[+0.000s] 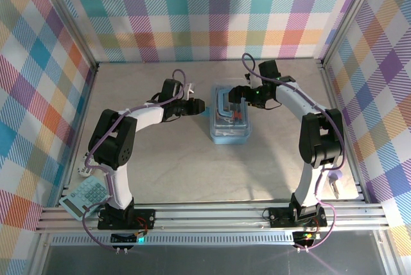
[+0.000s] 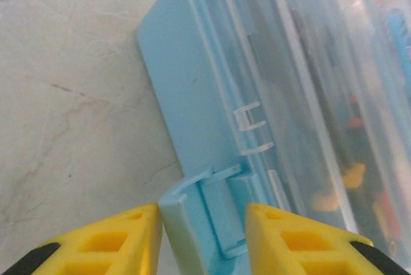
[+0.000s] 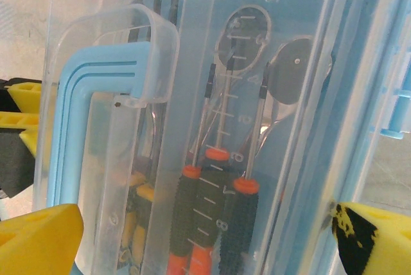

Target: Pack the tool kit

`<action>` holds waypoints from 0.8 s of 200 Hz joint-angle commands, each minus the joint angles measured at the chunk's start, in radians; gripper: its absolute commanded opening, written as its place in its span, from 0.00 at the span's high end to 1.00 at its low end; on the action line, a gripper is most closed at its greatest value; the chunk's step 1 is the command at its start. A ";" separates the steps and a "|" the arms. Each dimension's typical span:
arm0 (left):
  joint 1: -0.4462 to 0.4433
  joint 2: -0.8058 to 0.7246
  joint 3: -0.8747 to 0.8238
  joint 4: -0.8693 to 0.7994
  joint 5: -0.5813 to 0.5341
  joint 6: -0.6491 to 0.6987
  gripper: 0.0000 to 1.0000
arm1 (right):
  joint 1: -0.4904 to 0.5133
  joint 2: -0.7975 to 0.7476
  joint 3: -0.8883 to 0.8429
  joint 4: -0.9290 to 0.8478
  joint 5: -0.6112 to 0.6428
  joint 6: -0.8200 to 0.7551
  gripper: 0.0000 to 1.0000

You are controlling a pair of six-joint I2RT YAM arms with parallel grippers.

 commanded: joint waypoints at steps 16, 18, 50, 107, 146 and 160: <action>0.007 -0.046 -0.031 0.105 0.081 -0.047 0.59 | -0.002 0.016 -0.017 0.003 -0.031 -0.022 0.01; 0.007 -0.046 -0.032 0.109 0.084 -0.049 0.59 | -0.002 0.016 -0.017 0.002 -0.031 -0.023 0.01; 0.006 -0.046 -0.048 0.175 0.117 -0.091 0.59 | -0.002 0.019 -0.016 0.006 -0.032 -0.022 0.01; 0.005 -0.041 -0.077 0.276 0.162 -0.141 0.59 | -0.002 0.021 -0.017 0.003 -0.034 -0.025 0.01; 0.006 -0.022 -0.086 0.322 0.176 -0.171 0.59 | -0.002 0.021 -0.015 0.001 -0.035 -0.025 0.01; 0.006 -0.017 -0.092 0.346 0.181 -0.185 0.59 | -0.002 0.021 -0.013 -0.001 -0.035 -0.027 0.01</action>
